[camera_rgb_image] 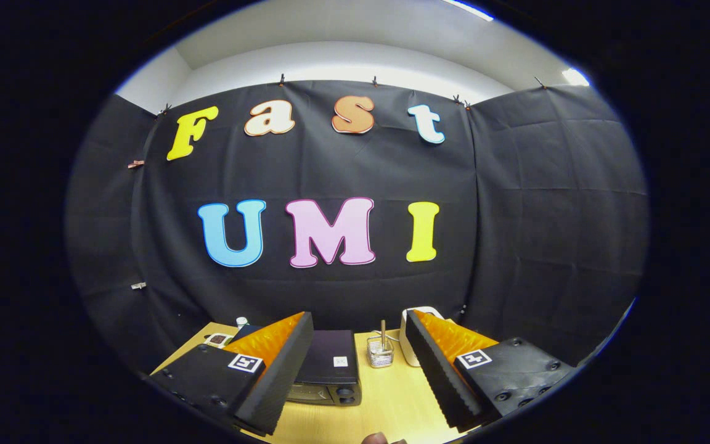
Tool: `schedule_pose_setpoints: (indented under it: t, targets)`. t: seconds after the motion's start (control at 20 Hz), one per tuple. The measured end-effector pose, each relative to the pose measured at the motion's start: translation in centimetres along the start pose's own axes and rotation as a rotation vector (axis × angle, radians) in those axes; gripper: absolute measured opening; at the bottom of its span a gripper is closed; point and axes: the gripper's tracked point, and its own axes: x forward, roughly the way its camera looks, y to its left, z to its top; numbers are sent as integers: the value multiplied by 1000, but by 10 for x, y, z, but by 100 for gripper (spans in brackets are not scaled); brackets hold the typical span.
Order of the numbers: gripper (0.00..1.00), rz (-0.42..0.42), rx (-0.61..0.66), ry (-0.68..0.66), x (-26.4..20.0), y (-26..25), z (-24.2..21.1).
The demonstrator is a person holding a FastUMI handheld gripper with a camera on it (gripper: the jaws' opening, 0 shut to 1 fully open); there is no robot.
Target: Open the toaster oven, put the food inside, and close the toaster oven door.
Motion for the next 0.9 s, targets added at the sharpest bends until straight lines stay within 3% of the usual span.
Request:
schedule_pose_setpoints:
  t: [0.45,0.9]
  targets:
    - [98,-20,38,-1,-5,-52,6]
    - [98,2,7,-3,-7,-53,9]
